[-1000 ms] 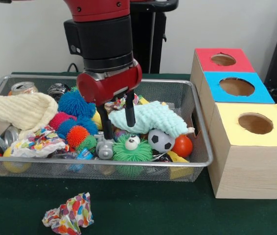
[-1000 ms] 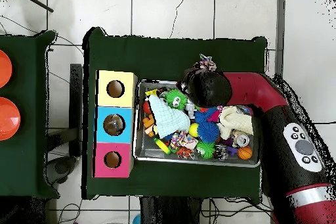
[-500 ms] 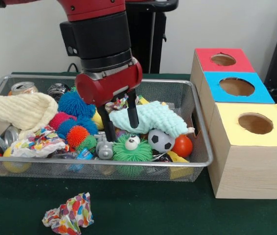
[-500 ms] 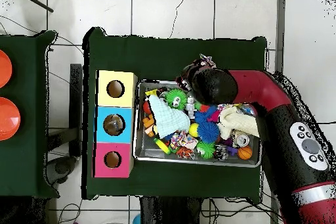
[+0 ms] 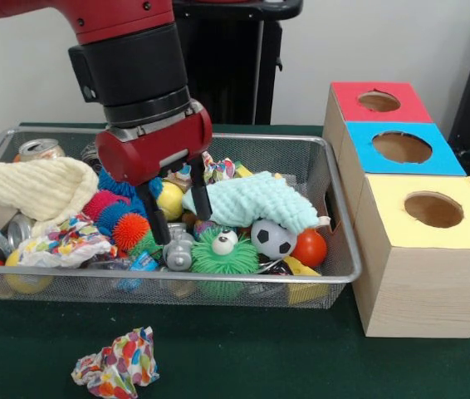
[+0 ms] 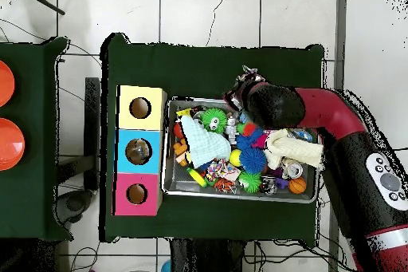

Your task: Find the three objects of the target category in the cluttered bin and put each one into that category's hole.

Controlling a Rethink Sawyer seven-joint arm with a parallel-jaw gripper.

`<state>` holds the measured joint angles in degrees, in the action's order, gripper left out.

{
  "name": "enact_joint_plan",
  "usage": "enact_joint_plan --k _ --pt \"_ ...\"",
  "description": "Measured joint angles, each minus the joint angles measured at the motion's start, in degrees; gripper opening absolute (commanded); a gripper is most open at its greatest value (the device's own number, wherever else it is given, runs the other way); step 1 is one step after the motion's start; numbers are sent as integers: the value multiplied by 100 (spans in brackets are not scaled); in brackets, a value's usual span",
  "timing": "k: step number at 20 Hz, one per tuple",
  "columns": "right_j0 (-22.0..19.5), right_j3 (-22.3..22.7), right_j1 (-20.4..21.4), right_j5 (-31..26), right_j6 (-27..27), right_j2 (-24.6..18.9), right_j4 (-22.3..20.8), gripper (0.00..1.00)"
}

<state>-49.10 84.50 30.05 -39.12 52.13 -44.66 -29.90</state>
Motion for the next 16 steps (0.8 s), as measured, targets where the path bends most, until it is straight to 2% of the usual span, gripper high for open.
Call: enact_joint_plan --k 16 --pt "-14 -2 3 -589 -142 -48 -613 100"
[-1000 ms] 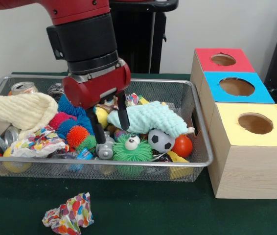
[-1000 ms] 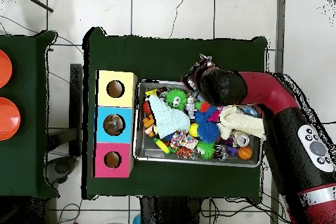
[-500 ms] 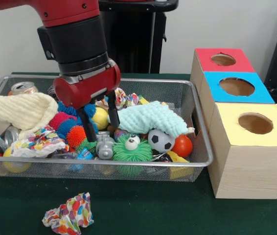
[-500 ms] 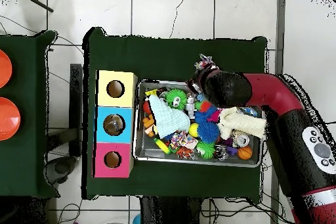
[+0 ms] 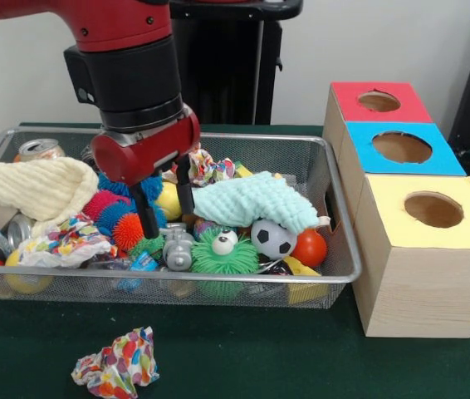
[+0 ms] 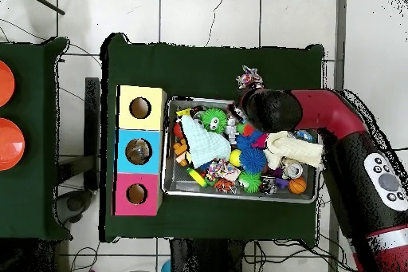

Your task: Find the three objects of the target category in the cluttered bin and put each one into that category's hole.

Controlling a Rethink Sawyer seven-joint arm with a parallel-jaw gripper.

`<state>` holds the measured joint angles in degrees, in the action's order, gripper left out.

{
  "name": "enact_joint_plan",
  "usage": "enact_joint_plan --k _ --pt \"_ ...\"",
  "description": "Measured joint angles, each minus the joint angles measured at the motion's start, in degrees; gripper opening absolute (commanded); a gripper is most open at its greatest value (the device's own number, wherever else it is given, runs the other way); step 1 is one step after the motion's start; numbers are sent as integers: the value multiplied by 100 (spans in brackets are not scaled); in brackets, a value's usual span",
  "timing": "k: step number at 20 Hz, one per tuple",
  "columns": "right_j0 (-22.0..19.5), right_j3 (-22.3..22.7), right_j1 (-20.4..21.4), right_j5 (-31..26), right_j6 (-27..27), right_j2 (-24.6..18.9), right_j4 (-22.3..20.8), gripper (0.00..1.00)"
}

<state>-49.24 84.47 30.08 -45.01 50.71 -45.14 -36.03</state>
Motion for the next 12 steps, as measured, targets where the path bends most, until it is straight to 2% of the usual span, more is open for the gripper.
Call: enact_joint_plan --k 4,12 --pt "-2 -2 -3 -79 -297 -65 -109 100" --pt "-9 -97 -72 -310 -1317 -295 -153 100"
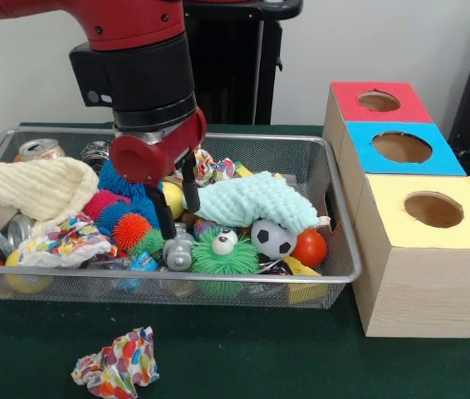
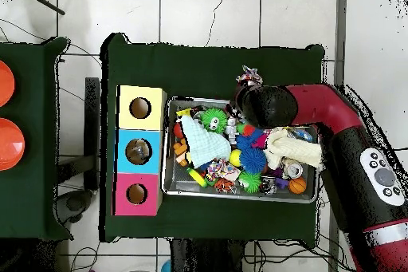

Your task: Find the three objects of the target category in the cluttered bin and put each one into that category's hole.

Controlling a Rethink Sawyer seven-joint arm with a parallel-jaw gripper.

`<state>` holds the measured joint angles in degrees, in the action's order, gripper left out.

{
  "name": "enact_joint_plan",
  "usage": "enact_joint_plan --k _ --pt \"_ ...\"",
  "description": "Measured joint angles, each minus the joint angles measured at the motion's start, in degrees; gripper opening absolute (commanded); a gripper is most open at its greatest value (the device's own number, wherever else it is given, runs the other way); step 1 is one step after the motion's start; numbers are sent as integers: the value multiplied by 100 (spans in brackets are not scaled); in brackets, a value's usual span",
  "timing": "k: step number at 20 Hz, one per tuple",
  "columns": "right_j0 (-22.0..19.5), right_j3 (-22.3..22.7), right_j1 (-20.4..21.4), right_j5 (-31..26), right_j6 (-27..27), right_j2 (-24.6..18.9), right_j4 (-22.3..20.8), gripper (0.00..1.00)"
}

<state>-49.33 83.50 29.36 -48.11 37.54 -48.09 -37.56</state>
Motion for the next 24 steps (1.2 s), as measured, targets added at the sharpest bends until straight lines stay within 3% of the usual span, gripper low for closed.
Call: enact_joint_plan --k 8,24 --pt "-1 -17 -35 -136 -651 -87 39 100" --pt "-208 -61 -140 -192 -651 -241 347 100"
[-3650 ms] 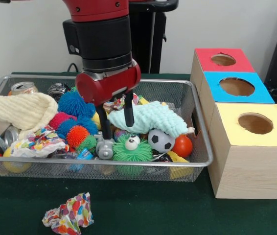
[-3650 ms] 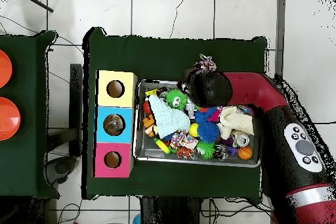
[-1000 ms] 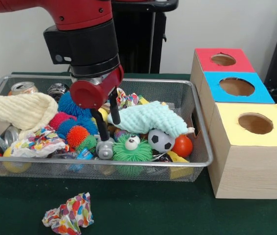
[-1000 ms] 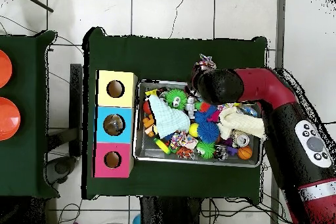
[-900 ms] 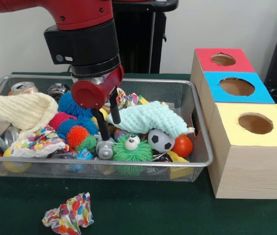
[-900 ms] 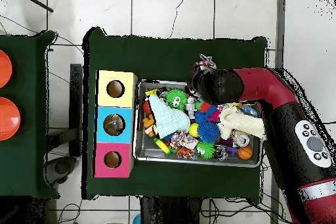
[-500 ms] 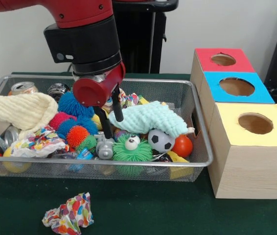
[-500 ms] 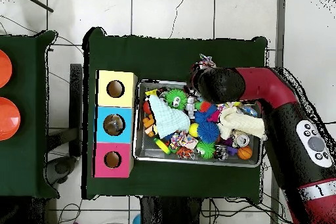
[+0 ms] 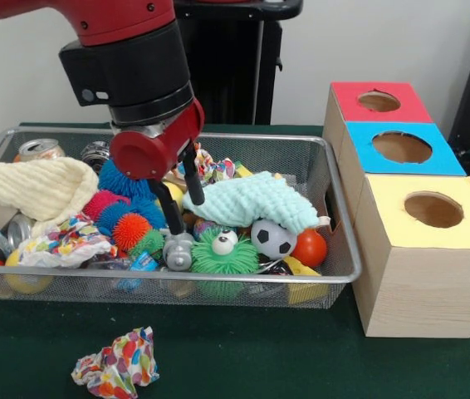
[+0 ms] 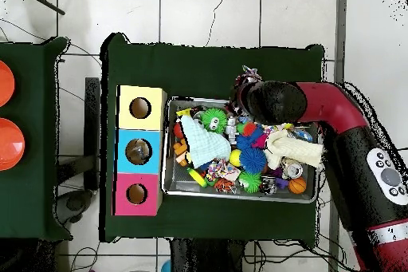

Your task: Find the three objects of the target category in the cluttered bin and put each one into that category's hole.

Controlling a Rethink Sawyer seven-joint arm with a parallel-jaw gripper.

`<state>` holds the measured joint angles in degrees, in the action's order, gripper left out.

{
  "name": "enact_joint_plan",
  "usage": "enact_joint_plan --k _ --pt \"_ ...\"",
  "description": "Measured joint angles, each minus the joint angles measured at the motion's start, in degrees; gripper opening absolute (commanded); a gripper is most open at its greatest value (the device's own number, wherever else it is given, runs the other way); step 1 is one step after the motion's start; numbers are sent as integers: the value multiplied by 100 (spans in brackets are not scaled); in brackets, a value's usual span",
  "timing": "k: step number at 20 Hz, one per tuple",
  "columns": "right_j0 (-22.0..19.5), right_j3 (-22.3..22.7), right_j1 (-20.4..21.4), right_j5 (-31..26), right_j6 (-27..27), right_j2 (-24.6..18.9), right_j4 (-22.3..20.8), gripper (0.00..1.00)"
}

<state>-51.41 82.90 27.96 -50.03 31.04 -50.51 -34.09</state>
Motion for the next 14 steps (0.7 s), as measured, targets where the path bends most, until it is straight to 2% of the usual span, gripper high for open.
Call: enact_joint_plan --k 14 --pt "-72 -312 -77 -391 -52 -43 -70 100"
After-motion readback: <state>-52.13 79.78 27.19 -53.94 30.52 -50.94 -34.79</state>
